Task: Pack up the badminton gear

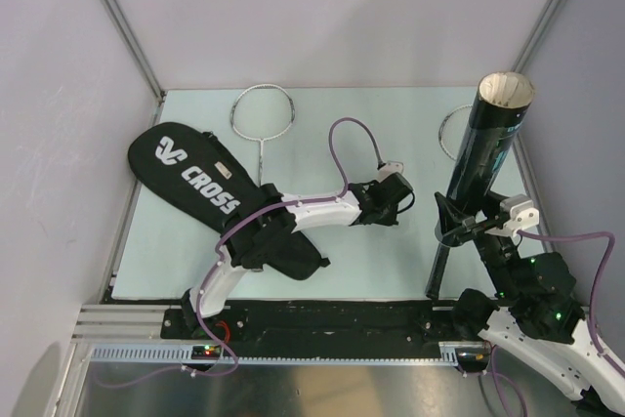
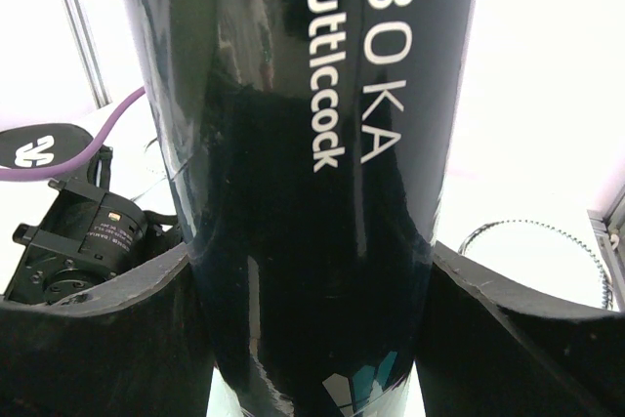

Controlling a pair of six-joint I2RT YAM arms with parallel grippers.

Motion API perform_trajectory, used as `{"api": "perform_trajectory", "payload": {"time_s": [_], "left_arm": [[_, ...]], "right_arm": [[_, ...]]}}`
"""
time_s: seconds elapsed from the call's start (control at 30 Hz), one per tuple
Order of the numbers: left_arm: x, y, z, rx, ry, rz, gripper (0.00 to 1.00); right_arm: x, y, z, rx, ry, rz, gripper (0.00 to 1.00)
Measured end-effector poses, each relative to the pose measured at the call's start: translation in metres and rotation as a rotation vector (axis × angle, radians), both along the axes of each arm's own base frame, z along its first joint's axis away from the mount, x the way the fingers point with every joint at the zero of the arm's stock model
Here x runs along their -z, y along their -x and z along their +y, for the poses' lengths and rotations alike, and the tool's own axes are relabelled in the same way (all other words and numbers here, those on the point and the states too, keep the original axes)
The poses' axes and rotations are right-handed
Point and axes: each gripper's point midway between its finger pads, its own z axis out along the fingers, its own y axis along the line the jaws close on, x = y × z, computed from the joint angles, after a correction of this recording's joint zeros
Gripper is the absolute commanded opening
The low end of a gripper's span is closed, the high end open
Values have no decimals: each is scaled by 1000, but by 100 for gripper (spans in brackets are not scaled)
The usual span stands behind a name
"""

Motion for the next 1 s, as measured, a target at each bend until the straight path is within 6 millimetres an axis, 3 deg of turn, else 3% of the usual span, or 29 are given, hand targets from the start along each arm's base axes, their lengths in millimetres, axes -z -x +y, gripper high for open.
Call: {"api": "perform_trajectory", "payload": {"time_s": [0.1, 0.3, 0.57, 0.77, 1.0], "left_arm": [[1, -1, 3, -2, -15, -11, 1], [1, 0, 31, -24, -88, -36, 0], [-9, 1, 113, -105, -231, -61, 0], [-23, -11, 179, -220, -259, -65, 0], [-9, -13, 225, -280, -324, -33, 0]], "right_arm": [[0, 0, 0, 0, -1, 0, 26], [3, -2, 4, -4, 4, 15, 26], [12, -6, 19, -45, -19, 63, 25], [45, -12, 39, -90, 3, 148, 26], [65, -15, 46, -99, 21, 193, 26]]}}
